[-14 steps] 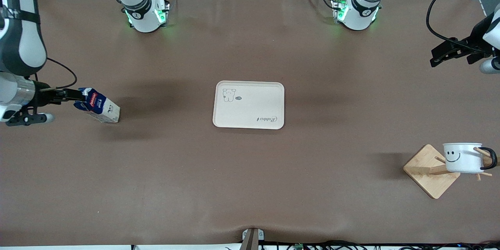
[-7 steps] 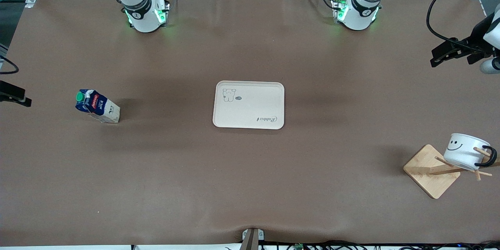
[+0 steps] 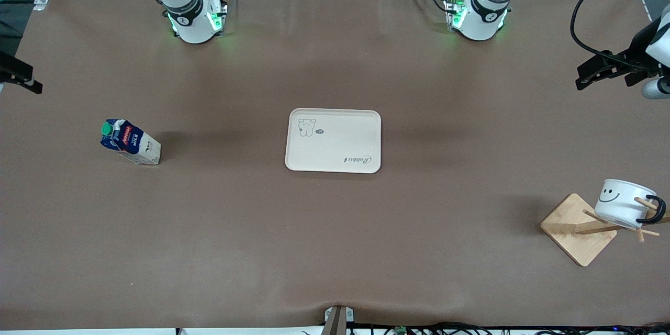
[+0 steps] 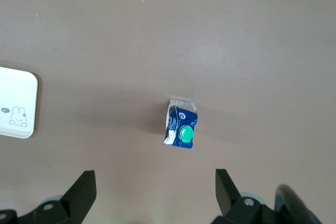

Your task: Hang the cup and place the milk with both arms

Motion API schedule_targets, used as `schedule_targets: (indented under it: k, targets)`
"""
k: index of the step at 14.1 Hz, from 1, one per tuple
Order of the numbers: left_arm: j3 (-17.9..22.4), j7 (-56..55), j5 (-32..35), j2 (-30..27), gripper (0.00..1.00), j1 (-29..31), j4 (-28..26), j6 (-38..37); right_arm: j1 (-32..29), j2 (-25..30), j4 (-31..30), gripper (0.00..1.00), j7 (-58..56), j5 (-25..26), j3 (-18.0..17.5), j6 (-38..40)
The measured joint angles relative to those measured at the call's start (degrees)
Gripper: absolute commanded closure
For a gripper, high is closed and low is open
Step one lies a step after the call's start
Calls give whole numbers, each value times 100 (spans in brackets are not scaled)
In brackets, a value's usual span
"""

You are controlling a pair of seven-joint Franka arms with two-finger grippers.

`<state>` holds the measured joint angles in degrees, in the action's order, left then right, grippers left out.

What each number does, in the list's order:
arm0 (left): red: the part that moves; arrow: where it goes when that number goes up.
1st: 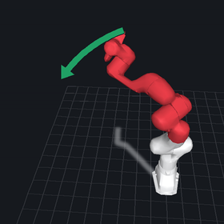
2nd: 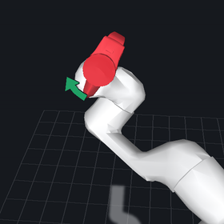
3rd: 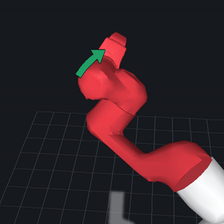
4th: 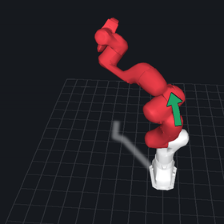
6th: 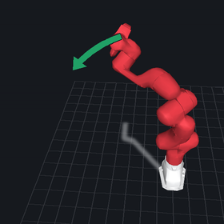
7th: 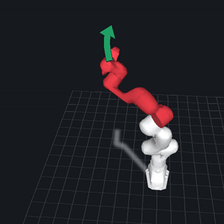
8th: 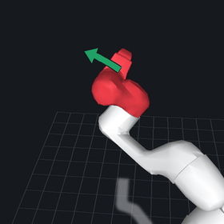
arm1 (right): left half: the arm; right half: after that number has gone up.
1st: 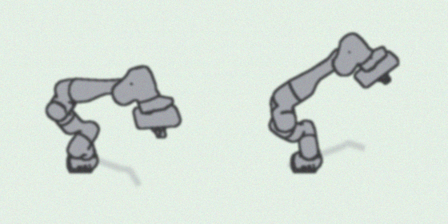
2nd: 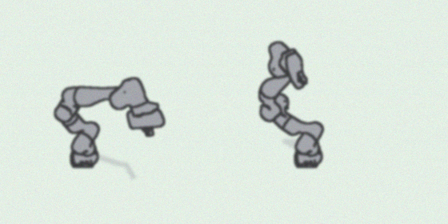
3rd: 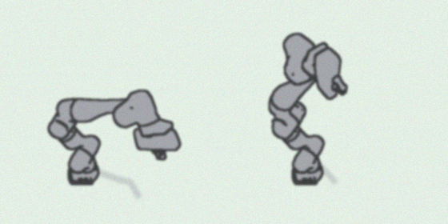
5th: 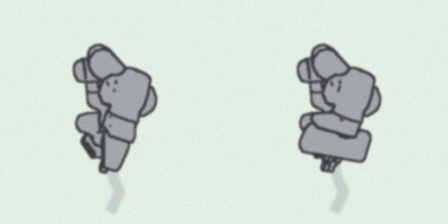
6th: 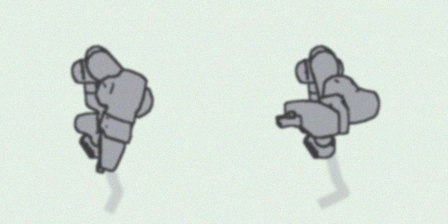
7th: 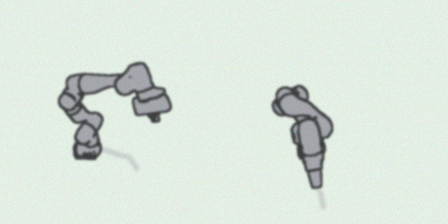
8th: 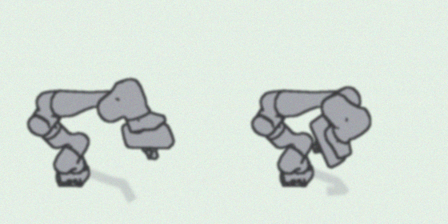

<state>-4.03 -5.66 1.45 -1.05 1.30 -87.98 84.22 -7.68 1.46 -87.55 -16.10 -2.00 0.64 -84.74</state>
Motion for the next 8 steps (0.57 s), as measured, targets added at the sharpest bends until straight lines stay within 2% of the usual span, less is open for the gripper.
schedule_targets:
  k: [1, 3, 8]
  targets:
    - [0, 0, 0, -2, 0, 0, 0, 0, 1, 311, -451, 0, 0, 0, -2, 24]
    - [0, 0, 0, -9, 0, -2, 0, 2, 2, 671, -907, 0, 1, 0, -4, 157]
    - [-47, 2, -7, -36, 0, -59, 6, 2, 251, 700, -756, 0, 33, 122, -65, 94]
